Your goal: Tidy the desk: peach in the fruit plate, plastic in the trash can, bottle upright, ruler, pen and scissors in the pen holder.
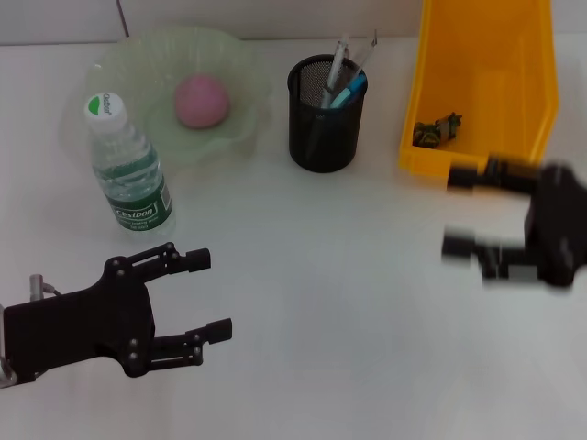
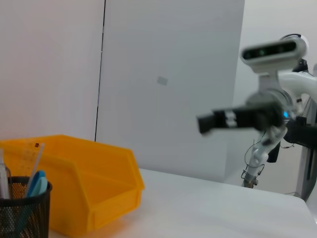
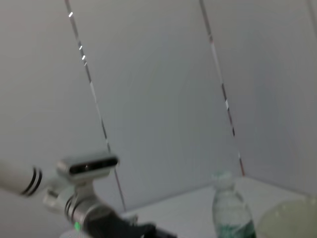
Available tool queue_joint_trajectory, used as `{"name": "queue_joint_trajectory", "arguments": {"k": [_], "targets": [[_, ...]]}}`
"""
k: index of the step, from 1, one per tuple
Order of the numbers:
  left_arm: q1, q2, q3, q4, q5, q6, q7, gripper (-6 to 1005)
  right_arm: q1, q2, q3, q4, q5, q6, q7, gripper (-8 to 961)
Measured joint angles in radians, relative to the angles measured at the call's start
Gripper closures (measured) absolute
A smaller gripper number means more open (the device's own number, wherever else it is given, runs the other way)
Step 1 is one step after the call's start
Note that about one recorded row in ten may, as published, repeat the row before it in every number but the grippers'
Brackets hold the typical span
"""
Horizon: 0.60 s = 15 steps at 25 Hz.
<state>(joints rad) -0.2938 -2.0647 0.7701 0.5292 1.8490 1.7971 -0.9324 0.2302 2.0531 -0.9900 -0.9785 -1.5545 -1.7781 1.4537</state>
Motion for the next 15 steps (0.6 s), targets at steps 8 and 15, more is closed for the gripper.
{"name": "queue_joint_trajectory", "arguments": {"k": [8,15], "targets": [[-0.011,0.002,-0.003,0.0,0.004,-0.002,0.0,170,-0.038,0.028,0.024,0.108,-0.137,-0.057,-0.218,144],[-0.011,0.001,-0.003,0.0,0.003,0.0,-0.001,170,-0.023,0.03,0.02,0.152,-0.151,-0.04,-0.246,112]]}}
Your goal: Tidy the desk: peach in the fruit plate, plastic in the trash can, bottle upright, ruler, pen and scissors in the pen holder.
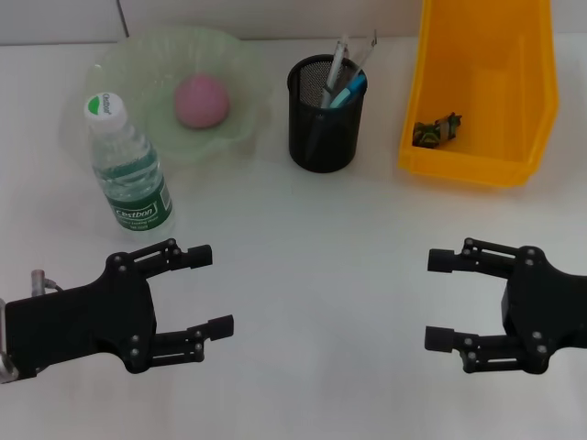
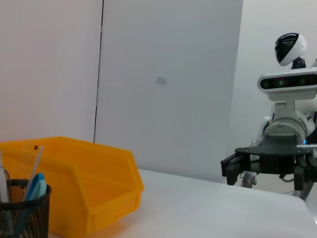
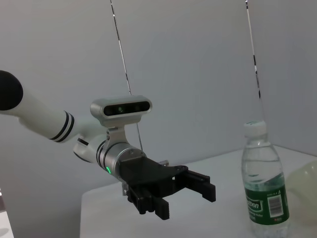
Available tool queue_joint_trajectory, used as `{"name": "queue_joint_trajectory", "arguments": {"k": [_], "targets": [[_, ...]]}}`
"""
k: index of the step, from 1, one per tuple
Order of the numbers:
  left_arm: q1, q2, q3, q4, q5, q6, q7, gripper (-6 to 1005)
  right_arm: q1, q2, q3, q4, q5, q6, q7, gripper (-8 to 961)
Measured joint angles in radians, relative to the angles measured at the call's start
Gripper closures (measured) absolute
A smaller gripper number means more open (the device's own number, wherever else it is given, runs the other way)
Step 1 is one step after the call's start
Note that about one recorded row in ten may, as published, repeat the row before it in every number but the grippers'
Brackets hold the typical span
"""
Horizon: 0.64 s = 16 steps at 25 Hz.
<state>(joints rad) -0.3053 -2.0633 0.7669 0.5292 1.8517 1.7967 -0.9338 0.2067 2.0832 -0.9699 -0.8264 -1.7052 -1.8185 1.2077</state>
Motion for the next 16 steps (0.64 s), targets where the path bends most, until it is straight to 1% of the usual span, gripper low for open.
{"name": "queue_joint_trajectory", "arguments": {"k": [4,10,16], "targets": [[0.0,0.0,0.0,0.0,0.0,0.0,0.0,170,0.021,0.0,-0.001,0.033,-0.001,0.014,-0.002,111],[0.005,-0.002,0.0,0.0,-0.001,0.003,0.0,170,0.042,0.0,-0.008,0.047,-0.003,0.037,-0.003,111],[0.007,-0.003,0.0,-0.003,-0.002,0.003,0.0,170,0.049,0.001,-0.007,0.054,-0.004,0.043,-0.003,111]]}}
